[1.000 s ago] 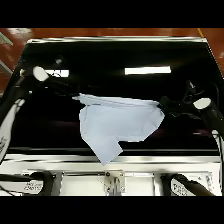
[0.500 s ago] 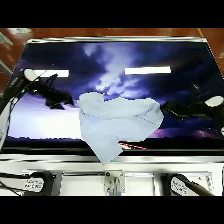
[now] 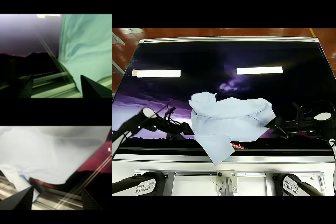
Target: Fold the shirts.
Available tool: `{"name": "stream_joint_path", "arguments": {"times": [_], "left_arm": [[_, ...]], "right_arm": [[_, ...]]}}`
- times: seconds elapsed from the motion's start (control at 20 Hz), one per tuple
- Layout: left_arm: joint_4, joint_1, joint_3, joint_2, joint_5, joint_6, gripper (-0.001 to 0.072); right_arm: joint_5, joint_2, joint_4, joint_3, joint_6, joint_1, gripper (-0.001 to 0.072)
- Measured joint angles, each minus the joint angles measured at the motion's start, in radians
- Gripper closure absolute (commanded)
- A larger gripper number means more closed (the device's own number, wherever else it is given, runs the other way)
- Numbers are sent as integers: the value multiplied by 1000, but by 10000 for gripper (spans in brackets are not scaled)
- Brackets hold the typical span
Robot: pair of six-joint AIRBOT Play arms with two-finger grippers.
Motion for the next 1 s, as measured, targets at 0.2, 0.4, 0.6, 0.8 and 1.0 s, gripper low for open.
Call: {"name": "stream_joint_path", "arguments": {"times": [0.2, 0.4, 0.6, 0.8, 1.0], "left_arm": [[-150, -70, -71, -5, 150, 13, 62], [-220, -115, -94, -32, 280, 23, 668], [-253, -117, -88, -28, 317, 50, 668], [-274, -100, -61, 22, 318, 95, 669], [-278, -74, -16, 62, 319, 146, 670]], "right_arm": [[-34, 0, 12, -18, 37, 3, 18], [-79, 0, 13, -48, 76, 32, 18], [-168, -26, 11, -74, 119, 152, 18], [-260, -85, 20, -80, 195, 267, 110], [-347, -119, 11, -79, 246, 329, 643]]}}
